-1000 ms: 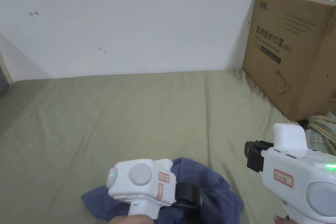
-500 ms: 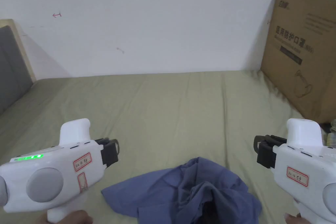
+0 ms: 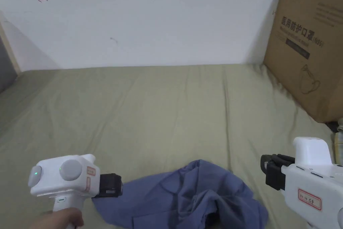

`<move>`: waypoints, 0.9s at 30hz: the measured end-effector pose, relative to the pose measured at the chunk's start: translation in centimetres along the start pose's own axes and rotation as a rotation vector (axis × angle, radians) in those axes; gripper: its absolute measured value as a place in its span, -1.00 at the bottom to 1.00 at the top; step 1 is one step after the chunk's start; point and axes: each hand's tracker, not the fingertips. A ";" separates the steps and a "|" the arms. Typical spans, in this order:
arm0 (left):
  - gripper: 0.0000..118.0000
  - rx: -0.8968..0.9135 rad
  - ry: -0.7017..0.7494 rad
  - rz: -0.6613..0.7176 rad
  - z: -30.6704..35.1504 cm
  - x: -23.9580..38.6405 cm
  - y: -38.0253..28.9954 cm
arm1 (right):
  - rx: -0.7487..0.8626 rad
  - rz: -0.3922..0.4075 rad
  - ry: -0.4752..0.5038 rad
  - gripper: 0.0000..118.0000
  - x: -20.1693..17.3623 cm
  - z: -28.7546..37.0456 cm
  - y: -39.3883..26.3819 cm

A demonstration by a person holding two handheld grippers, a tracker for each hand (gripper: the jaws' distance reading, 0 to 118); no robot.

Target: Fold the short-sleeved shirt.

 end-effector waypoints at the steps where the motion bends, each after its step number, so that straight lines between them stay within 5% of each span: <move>1: 0.98 -0.022 -0.006 -0.004 -1.0 0.0 0.0 | -0.012 -0.006 -0.010 -1.00 0.3 -0.5 -0.2; 5: 0.92 -0.155 -0.051 -0.154 -4.6 2.2 -1.1 | -0.054 -0.050 -0.052 -1.00 1.8 -2.8 -1.0; 6: 0.73 -0.128 0.023 -0.254 -4.1 2.8 -1.5 | -0.063 -0.056 -0.051 -1.00 2.3 -3.4 -1.1; 7: 0.35 -0.098 0.037 -0.326 -3.4 3.1 -1.7 | -0.072 -0.053 -0.049 -1.00 2.8 -4.0 -1.2; 8: -0.53 -0.050 0.049 -0.371 -2.2 3.4 -1.9 | -0.083 -0.047 -0.055 -0.99 3.4 -4.6 -1.2; 9: -0.91 -0.005 0.038 -0.385 -0.9 3.3 -2.1 | -0.100 -0.043 -0.067 -0.99 3.9 -5.2 -1.2; 12: -0.91 0.047 -0.157 -0.272 3.1 1.8 -2.3 | -0.177 -0.049 -0.080 -0.99 5.8 -7.0 -1.1; 14: -0.91 0.122 -0.182 -0.251 5.3 0.7 -2.8 | -0.232 -0.136 0.033 -0.92 6.9 -7.9 -1.2; 15: -0.91 0.140 -0.188 -0.239 6.6 0.9 -3.4 | -0.264 -0.194 0.087 -0.45 7.3 -8.5 -1.3; 16: -0.91 0.166 -0.172 -0.234 7.5 0.6 -3.8 | -0.323 -0.254 0.131 0.36 7.6 -9.3 -1.4; 17: -0.91 0.166 -0.162 -0.238 8.0 0.3 -4.0 | -0.379 -0.283 0.124 0.92 7.6 -10.3 -1.6; 20: -0.91 0.166 -0.162 -0.215 9.4 0.1 -4.6 | -0.484 -0.259 0.121 0.94 6.9 -12.9 -3.2; 24: -0.91 0.173 -0.177 -0.147 9.9 -1.0 -4.8 | -0.647 -0.102 0.026 0.82 5.9 -16.0 -5.0; 25: -0.91 0.179 -0.162 -0.146 10.0 -1.1 -5.0 | -0.676 -0.084 0.028 0.62 5.9 -16.3 -5.3; 27: -0.91 0.192 -0.140 -0.146 10.3 -1.5 -5.0 | -0.670 -0.084 0.045 -0.44 5.9 -16.0 -5.3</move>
